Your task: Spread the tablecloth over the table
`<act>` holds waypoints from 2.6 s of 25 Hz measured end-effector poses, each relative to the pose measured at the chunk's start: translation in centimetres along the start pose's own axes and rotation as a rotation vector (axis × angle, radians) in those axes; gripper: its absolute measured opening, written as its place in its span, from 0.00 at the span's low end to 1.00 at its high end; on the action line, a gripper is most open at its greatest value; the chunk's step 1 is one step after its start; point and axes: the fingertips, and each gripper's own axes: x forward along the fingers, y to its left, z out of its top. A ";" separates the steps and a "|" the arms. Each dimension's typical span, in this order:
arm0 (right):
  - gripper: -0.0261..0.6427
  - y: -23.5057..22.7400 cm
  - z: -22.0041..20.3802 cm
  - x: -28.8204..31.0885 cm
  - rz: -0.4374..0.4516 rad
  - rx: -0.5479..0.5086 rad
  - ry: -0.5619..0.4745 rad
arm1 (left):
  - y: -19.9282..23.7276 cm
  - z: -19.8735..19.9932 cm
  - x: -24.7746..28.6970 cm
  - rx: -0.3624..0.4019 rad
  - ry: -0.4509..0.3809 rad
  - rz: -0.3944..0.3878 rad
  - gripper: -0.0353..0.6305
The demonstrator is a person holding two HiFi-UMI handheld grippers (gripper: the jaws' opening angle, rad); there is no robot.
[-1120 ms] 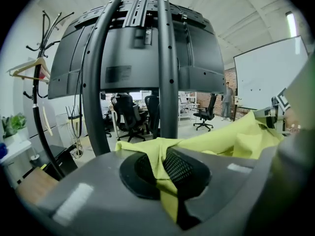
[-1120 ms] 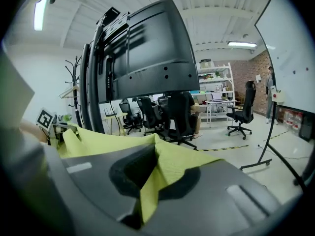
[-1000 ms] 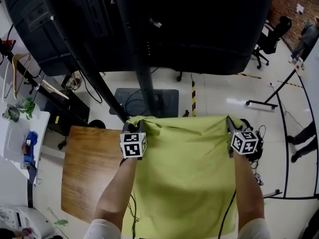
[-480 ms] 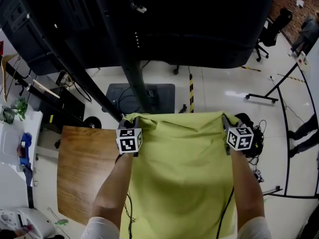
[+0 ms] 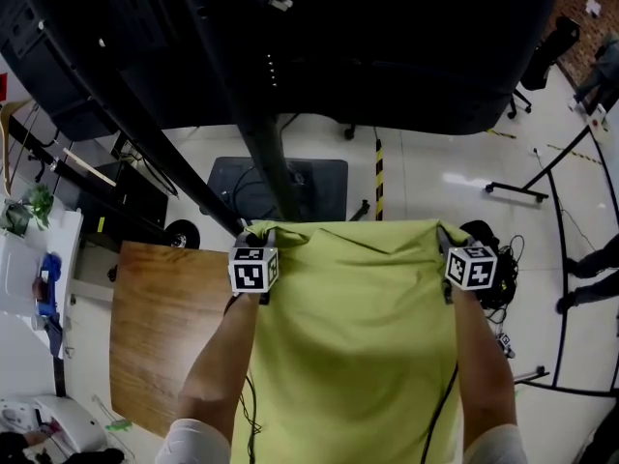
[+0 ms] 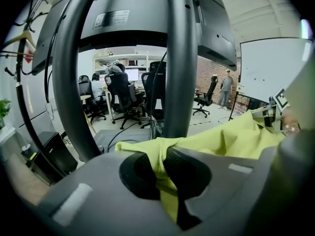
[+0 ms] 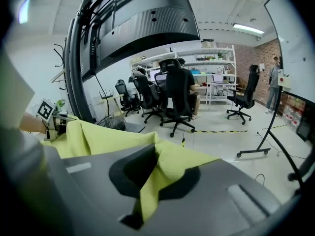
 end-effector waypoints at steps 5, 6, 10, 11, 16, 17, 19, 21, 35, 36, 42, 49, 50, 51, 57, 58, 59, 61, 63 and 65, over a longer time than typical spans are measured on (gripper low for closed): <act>0.07 -0.1 -0.6 0.8 0.001 0.009 0.011 | -0.3 -0.2 0.3 -0.006 0.015 -0.044 0.13; 0.10 -0.1 -0.7 0.9 0.002 0.010 0.014 | -0.5 -0.3 0.4 -0.011 0.021 -0.064 0.17; 0.25 -0.8 -1.0 0.6 -0.030 0.010 0.028 | -0.8 -0.2 -0.2 -0.034 0.029 -0.121 0.28; 0.29 -1.3 -1.0 0.4 -0.047 0.015 0.030 | -0.5 -0.2 -0.4 -0.032 0.028 -0.119 0.28; 0.33 -2.9 -1.1 -0.8 -0.108 0.034 0.026 | 0.9 0.6 -2.1 -0.106 -0.006 -0.133 0.28; 0.33 -3.1 -1.2 -1.1 -0.116 0.039 0.024 | 1.1 0.8 -2.6 -0.150 -0.016 -0.147 0.27; 0.33 -3.4 -1.5 -1.5 -0.119 0.055 0.022 | 1.5 1.0 -3.5 -0.245 -0.025 -0.175 0.27; 0.33 -3.4 -1.6 -1.9 -0.122 0.061 0.019 | 1.9 0.7 -4.2 -0.277 -0.014 -0.169 0.27; 0.33 2.0 -0.3 -5.2 -0.026 0.025 -0.029 | 1.5 -2.6 -7.2 -0.257 0.119 -0.103 0.37; 0.33 2.2 -0.3 -5.5 -0.021 0.025 -0.032 | 1.5 -2.7 -7.6 -0.255 0.120 -0.105 0.37; 0.31 4.9 0.0 -8.7 0.017 0.036 -0.090 | 0.2 -0.4 -11.2 -0.224 0.002 -0.098 0.37; 0.05 8.7 2.1 -16.2 0.016 -0.049 -0.217 | -2.6 2.4 -18.0 -0.071 -0.138 -0.060 0.17; 0.05 9.5 2.5 -17.5 0.018 -0.061 -0.233 | -2.9 2.7 -19.3 -0.050 -0.155 -0.047 0.12; 0.05 10.4 2.7 -18.9 0.018 -0.074 -0.247 | -3.2 3.1 -20.7 -0.034 -0.173 -0.039 0.08; 0.05 14.1 3.9 -27.9 -0.051 -0.147 -0.316 | -4.9 5.1 -29.8 -0.014 -0.258 -0.032 0.06; 0.05 14.7 4.3 -29.2 -0.055 -0.142 -0.329 | -5.0 5.5 -31.4 -0.028 -0.271 -0.032 0.06; 0.05 15.3 4.7 -30.5 -0.056 -0.132 -0.341 | -5.0 5.9 -33.0 -0.043 -0.283 -0.035 0.06; 0.05 16.5 5.5 -32.7 -0.053 -0.114 -0.366 | -5.1 6.6 -35.9 -0.055 -0.308 -0.044 0.06; 0.05 17.3 6.1 -35.0 -0.052 -0.106 -0.390 | -5.8 7.2 -38.3 -0.043 -0.335 -0.053 0.06; 0.05 18.0 6.7 -37.2 -0.042 -0.103 -0.412 | -6.9 7.5 -40.3 -0.030 -0.354 -0.064 0.06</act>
